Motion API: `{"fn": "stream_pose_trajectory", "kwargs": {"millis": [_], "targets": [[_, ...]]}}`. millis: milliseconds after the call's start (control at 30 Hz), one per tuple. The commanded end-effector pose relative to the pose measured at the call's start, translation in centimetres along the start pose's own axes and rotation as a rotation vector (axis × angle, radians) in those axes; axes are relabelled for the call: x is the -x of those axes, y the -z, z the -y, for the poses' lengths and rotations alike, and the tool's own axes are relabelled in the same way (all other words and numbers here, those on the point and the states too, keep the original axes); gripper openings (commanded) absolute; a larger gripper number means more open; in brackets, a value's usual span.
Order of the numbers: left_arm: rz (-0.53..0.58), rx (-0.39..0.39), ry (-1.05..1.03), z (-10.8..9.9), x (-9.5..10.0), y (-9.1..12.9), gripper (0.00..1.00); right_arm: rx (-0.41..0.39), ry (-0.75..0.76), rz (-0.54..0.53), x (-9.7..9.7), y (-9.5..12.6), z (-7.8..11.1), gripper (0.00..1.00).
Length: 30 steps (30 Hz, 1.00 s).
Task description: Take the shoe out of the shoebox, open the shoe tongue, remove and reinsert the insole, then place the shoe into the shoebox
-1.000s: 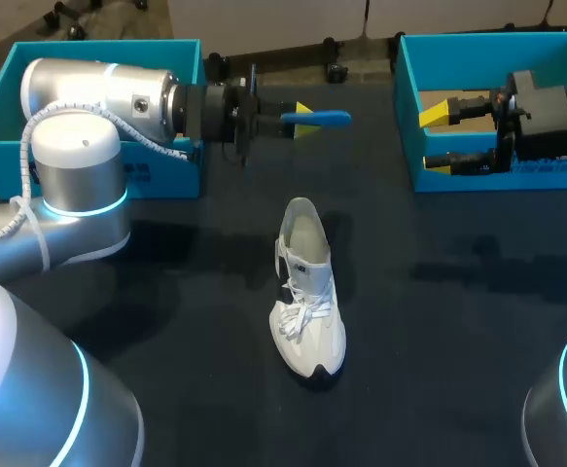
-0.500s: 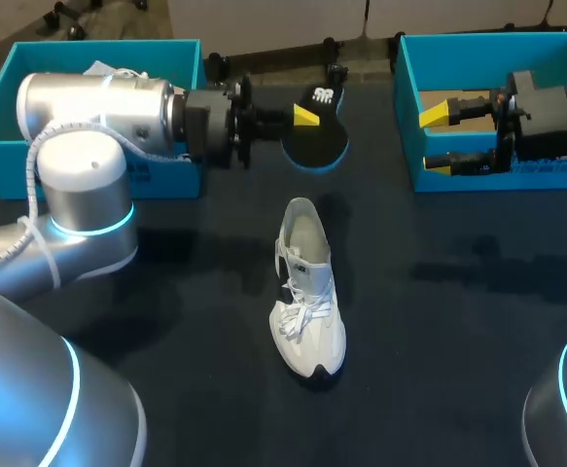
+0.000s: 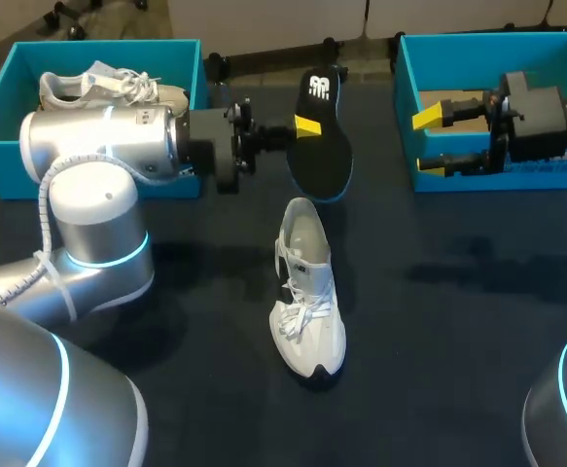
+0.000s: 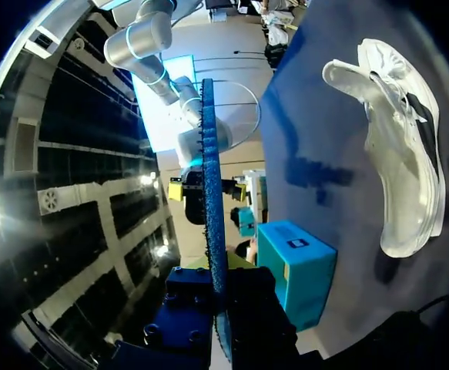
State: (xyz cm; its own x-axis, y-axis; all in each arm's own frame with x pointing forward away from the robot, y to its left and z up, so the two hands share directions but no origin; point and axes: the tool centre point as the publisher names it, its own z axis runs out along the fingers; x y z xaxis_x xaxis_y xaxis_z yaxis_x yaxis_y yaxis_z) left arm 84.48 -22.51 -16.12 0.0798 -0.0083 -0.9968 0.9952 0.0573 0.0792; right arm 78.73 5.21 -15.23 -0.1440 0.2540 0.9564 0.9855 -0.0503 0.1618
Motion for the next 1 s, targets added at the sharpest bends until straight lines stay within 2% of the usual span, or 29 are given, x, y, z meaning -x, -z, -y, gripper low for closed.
{"fn": "stream_pose_trajectory", "kwargs": {"millis": [33,733,767,833,933,1000], "targets": [[0.004,0.011,-0.011,0.2,-0.1,-0.2,0.0,-0.002,0.0,0.002,-0.1,-1.0,-0.2,1.0],[-0.002,0.035,-0.027,0.9,-0.7,-3.5,0.0,-0.074,0.004,-0.009,-0.5,-5.1,-0.5,1.0],[-0.001,0.034,-0.027,0.9,-0.7,-3.7,0.0,-0.078,0.004,-0.011,-0.5,-5.3,-0.5,0.96],[0.0,0.035,-0.029,0.8,-0.8,-4.0,0.0,-0.09,0.001,-0.013,-0.4,-5.6,-0.4,0.82],[0.003,0.038,-0.038,0.8,-0.8,-4.6,0.0,-0.097,-0.002,-0.019,-0.2,-5.9,-0.4,0.75],[0.006,0.038,-0.04,0.8,-0.8,-5.0,0.0,-0.102,-0.004,-0.024,-0.1,-6.2,-0.4,0.65]]}}
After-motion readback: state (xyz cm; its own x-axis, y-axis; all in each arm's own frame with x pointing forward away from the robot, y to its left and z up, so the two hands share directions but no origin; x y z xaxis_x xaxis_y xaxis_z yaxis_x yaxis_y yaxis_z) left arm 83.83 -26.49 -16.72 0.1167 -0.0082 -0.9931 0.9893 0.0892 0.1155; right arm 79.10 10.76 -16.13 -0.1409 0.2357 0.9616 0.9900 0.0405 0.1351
